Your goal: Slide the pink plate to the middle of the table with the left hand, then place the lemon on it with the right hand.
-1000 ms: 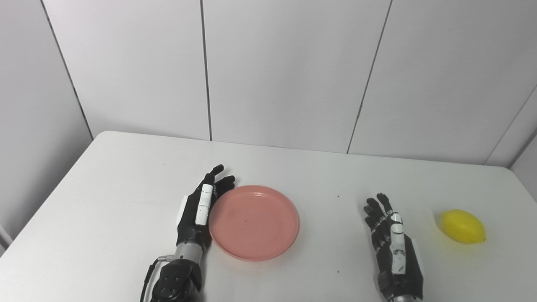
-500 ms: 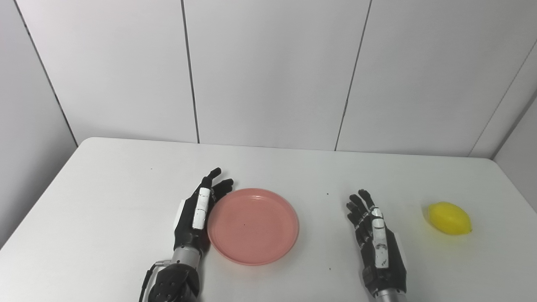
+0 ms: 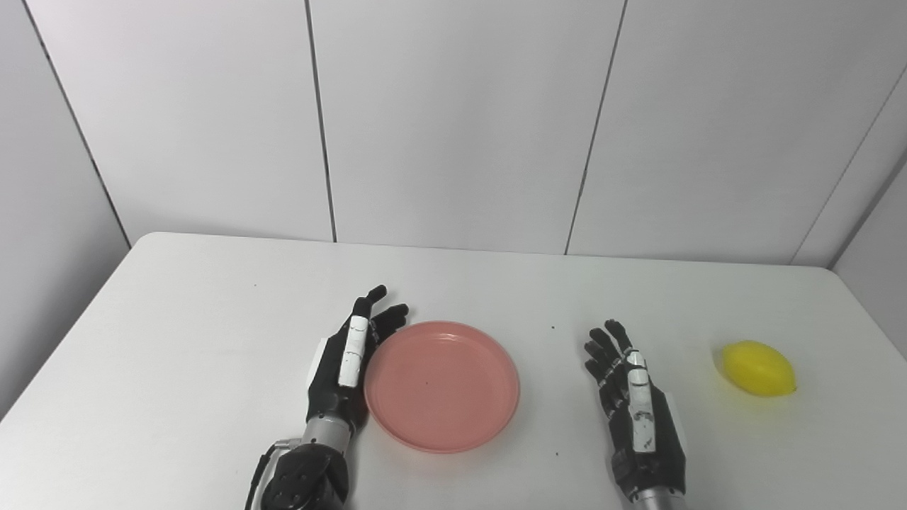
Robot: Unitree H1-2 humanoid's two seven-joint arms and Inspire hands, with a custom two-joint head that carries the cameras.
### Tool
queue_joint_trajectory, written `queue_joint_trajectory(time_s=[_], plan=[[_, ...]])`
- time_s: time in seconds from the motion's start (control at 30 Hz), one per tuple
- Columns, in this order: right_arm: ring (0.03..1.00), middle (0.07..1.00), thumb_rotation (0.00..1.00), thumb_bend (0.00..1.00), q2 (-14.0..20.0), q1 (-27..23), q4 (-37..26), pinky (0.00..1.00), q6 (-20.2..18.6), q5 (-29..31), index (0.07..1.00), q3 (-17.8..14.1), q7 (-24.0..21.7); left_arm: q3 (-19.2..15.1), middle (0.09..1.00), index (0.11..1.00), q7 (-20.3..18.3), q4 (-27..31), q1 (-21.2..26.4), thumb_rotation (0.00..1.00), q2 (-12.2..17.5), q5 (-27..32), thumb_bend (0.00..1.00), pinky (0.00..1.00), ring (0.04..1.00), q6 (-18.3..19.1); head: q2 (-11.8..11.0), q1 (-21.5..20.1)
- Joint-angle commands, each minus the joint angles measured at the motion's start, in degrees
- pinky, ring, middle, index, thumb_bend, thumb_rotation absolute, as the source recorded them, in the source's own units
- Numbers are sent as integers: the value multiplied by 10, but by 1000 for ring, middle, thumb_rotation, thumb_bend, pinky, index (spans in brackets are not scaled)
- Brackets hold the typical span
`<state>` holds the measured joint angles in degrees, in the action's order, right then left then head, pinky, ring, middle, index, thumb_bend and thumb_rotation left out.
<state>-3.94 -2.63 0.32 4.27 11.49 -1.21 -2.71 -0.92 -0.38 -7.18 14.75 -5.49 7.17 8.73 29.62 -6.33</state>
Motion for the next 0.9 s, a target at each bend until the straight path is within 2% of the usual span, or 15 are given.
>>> queue_joint_trajectory(time_s=[0.0,0.3,0.43,0.63,0.67,0.7,0.87], plan=[[915,894,916,733,-11,22,36,951,0,-2,912,6,-2,4,753,851,4,-1,2,897,-9,0,913,891,806,20,1,0],[910,892,914,727,-10,22,36,944,1,-3,911,6,-2,-2,764,865,0,-8,1,919,-3,4,894,893,823,17,1,-1],[905,888,907,735,-9,20,40,937,4,-6,903,3,1,-6,754,864,-3,-15,1,913,-5,12,885,894,825,15,0,-15],[874,866,862,747,-10,19,60,921,71,-59,891,5,24,-11,749,866,-11,-30,1,893,-2,21,868,887,817,3,-10,-35],[869,866,863,741,-10,18,65,915,84,-74,891,6,32,-13,745,866,-13,-37,2,890,-1,23,867,889,814,-2,-18,-55],[857,864,864,726,-10,17,68,898,93,-85,889,7,38,-15,734,867,-15,-42,3,879,0,26,863,898,812,-5,-18,-55],[829,838,855,718,-15,8,79,852,118,-117,874,6,65,-22,756,869,-27,-66,9,873,13,35,870,908,824,-21,-22,-97]])
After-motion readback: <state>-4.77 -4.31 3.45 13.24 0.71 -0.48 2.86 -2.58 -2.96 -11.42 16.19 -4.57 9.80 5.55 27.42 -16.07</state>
